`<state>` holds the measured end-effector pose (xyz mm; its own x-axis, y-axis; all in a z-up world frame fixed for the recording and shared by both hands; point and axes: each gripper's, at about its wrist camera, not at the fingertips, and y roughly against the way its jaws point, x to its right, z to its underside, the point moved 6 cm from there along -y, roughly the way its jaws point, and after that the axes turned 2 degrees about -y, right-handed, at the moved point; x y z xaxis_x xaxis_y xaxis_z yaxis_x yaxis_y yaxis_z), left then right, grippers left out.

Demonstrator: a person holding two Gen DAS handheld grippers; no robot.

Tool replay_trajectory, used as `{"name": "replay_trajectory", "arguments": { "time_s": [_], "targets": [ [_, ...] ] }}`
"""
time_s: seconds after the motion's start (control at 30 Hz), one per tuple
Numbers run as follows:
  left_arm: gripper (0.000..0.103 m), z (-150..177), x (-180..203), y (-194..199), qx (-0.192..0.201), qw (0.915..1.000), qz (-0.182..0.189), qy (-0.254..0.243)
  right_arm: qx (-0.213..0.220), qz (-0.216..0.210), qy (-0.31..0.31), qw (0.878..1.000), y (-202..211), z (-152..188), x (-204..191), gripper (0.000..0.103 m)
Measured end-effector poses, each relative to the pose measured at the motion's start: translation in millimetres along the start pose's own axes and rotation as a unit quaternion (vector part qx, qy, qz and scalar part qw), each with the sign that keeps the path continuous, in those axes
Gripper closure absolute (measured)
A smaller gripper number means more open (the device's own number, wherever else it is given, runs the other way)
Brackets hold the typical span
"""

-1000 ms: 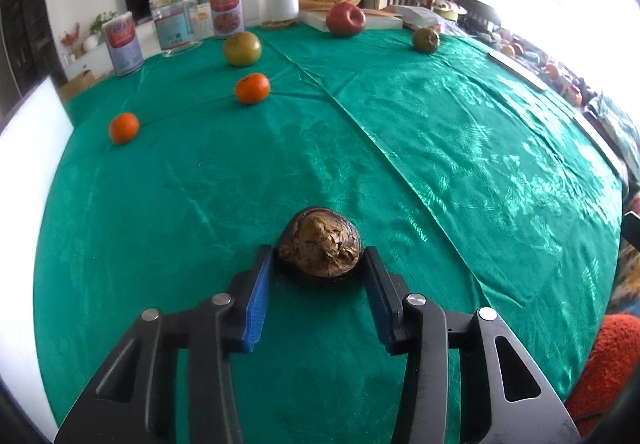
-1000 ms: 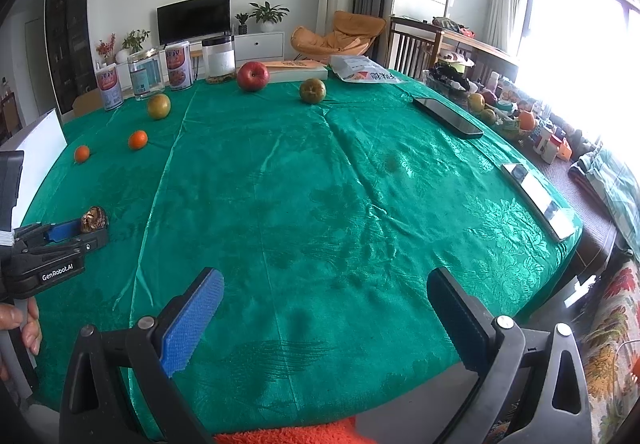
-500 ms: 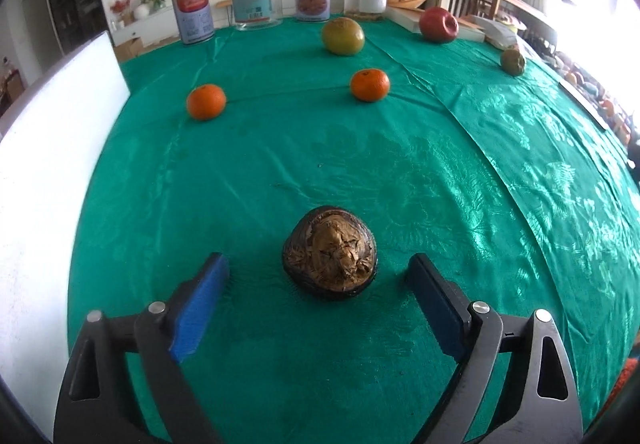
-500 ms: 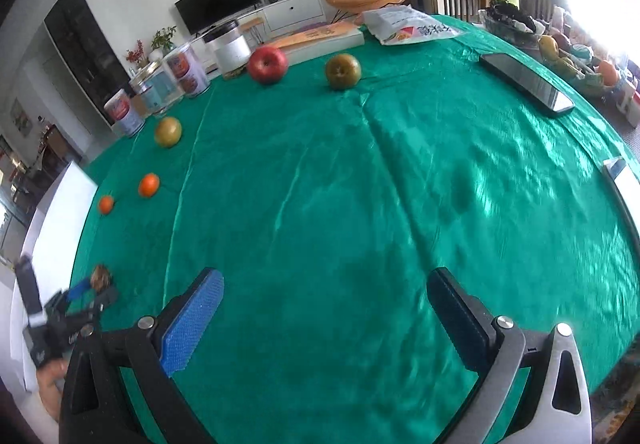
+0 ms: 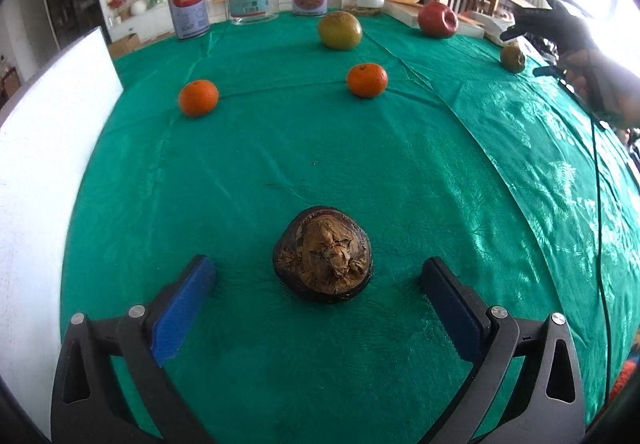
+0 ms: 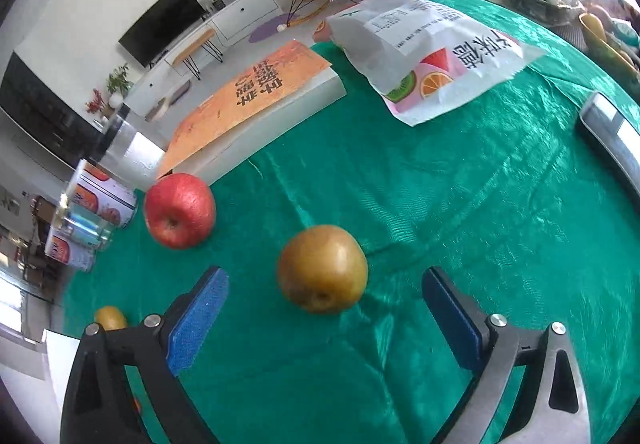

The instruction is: Organize fruits

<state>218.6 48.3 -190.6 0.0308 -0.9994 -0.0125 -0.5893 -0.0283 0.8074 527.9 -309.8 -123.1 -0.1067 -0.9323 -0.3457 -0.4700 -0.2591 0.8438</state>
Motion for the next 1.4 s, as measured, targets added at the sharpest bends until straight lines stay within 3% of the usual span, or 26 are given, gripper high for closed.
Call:
{"name": "replay_trajectory", "arguments": {
  "time_s": [0.03, 0.07, 0.23, 0.43, 0.53, 0.67, 1.03, 1.4],
  "targets": [
    [0.001, 0.0, 0.0, 0.0, 0.000, 1.0000, 0.000, 0.000, -0.004, 0.011, 0.007, 1.000, -5.0, 0.6, 1.7, 0.032],
    [0.001, -0.2, -0.2, 0.0, 0.000, 1.0000, 0.000, 0.000, -0.006, 0.013, 0.011, 1.000, -6.5, 0.3, 1.2, 0.054],
    [0.001, -0.3, -0.3, -0.1, 0.000, 1.0000, 0.000, 0.000, -0.026, -0.007, 0.020, 0.999, 14.3, 33.3, -3.7, 0.054],
    [0.001, -0.4, -0.4, -0.2, 0.000, 1.0000, 0.000, 0.000, -0.015, -0.086, 0.089, 0.992, 79.7, 131.7, -44.9, 0.054],
    [0.001, -0.5, -0.4, -0.2, 0.000, 1.0000, 0.000, 0.000, 0.008, -0.078, 0.144, 0.986, 83.3, 186.5, -61.4, 0.054],
    [0.001, -0.5, -0.4, -0.2, 0.000, 1.0000, 0.000, 0.000, 0.026, -0.069, 0.141, 0.987, 86.7, 231.1, -52.9, 0.054],
    [0.001, -0.4, -0.6, -0.3, 0.000, 1.0000, 0.000, 0.000, 0.049, -0.039, 0.137, 0.989, 103.3, 253.7, -41.0, 0.054],
    [0.001, -0.5, -0.7, -0.4, 0.000, 1.0000, 0.000, 0.000, 0.039, -0.025, 0.148, 0.988, 85.7, 229.2, -50.2, 0.053]
  ]
}}
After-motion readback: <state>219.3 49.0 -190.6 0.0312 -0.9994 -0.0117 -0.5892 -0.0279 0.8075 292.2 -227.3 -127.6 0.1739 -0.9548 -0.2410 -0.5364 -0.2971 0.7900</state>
